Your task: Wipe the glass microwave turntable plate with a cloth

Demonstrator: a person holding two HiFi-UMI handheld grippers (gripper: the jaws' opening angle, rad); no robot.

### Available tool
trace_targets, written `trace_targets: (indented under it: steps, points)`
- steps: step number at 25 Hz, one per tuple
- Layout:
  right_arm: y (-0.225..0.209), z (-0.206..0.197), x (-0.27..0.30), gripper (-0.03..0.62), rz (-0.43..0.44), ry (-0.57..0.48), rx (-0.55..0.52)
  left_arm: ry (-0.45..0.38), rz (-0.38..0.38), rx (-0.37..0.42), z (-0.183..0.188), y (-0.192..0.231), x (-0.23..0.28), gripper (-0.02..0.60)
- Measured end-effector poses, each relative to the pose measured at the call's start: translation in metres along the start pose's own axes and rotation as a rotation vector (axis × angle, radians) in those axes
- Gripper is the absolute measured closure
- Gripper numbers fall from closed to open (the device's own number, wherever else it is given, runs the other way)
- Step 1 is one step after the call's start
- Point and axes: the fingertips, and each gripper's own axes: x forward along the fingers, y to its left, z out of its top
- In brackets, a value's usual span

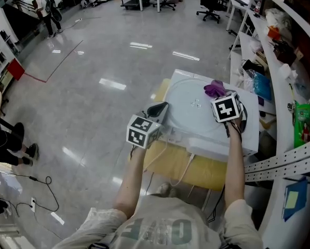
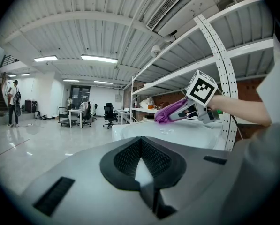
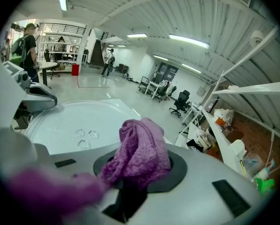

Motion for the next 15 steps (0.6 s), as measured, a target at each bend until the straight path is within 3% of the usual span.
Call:
trace_targets:
  steps: [7, 15]
  points:
    - [0.029, -0.011, -0.026, 0.537, 0.067, 0.007, -0.011, 0.001, 0.004, 0.004, -0.002, 0.001, -0.001, 0.580]
    - [0.089, -0.039, -0.094, 0.536, 0.098, -0.009, -0.165, -0.001, 0.010, 0.011, -0.001, 0.002, -0.001, 0.580]
